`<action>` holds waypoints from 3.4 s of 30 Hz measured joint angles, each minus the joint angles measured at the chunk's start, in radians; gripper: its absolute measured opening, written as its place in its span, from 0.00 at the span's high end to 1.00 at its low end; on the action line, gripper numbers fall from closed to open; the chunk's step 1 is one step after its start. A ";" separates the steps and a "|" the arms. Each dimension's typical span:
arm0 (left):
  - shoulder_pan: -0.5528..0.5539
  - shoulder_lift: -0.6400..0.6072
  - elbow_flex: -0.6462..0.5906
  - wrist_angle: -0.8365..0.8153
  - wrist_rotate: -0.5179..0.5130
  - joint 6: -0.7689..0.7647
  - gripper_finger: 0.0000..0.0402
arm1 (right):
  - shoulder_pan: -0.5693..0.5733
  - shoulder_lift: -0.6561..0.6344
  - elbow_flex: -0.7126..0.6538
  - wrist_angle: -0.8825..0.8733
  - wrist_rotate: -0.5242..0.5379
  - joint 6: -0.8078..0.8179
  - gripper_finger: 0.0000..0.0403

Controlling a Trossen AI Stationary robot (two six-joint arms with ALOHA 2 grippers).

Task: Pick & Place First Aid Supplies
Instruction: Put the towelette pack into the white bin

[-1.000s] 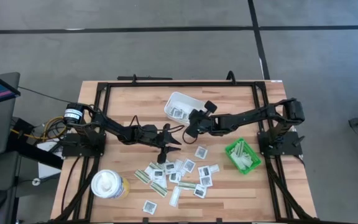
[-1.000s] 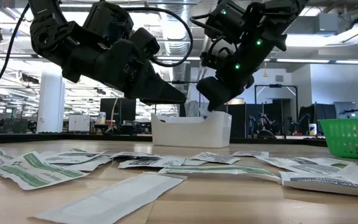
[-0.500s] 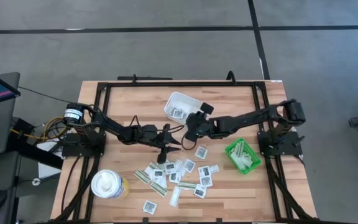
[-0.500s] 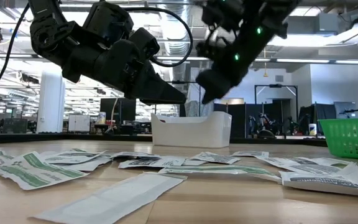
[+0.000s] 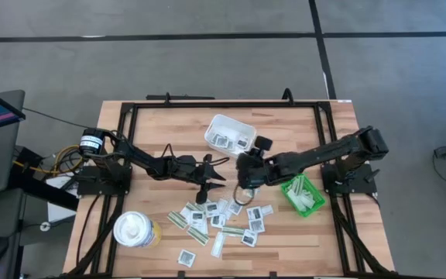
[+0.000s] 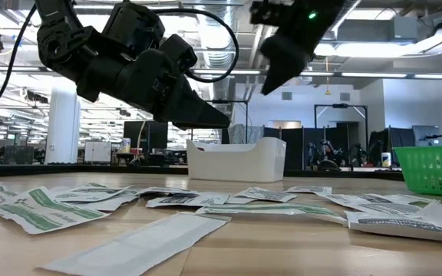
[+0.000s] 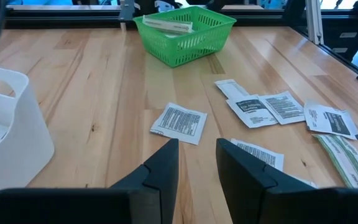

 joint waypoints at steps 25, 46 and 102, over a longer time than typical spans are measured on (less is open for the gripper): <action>0.015 0.000 0.000 0.000 -0.045 0.001 0.73 | 0.059 -0.186 -0.556 0.924 -0.500 -0.086 0.75; 0.018 0.000 0.000 -0.001 -0.045 -0.002 0.73 | 0.071 0.085 -0.441 0.895 -0.671 0.015 0.56; 0.017 0.000 0.001 -0.007 -0.045 0.000 0.73 | 0.010 0.242 -0.440 0.999 -0.756 -0.013 0.69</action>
